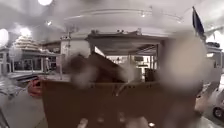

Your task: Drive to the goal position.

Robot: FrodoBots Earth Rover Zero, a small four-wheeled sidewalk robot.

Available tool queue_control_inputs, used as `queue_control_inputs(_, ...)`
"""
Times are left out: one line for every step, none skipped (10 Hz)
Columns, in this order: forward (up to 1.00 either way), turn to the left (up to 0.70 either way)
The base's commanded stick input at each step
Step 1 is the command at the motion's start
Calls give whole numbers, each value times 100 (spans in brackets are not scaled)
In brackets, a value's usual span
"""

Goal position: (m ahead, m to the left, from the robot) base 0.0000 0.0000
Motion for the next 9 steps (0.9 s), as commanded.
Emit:
queue_control_inputs(10, 0)
queue_control_inputs(35, 0)
queue_control_inputs(45, 0)
queue_control_inputs(45, 0)
queue_control_inputs(45, 0)
queue_control_inputs(0, 0)
queue_control_inputs(0, 0)
queue_control_inputs(0, 0)
queue_control_inputs(0, 0)
